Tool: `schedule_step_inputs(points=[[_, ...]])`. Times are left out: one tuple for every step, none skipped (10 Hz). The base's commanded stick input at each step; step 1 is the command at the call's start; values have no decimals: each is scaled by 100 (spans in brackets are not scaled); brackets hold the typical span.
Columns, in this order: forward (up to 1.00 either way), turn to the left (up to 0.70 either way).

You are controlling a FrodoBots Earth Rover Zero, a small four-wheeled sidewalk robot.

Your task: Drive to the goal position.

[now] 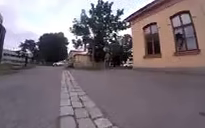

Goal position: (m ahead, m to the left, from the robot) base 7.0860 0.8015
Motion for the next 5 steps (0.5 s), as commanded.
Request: schedule_step_inputs(points=[[45, 0], [45, 0], [45, 0], [45, 0], [45, 0]])
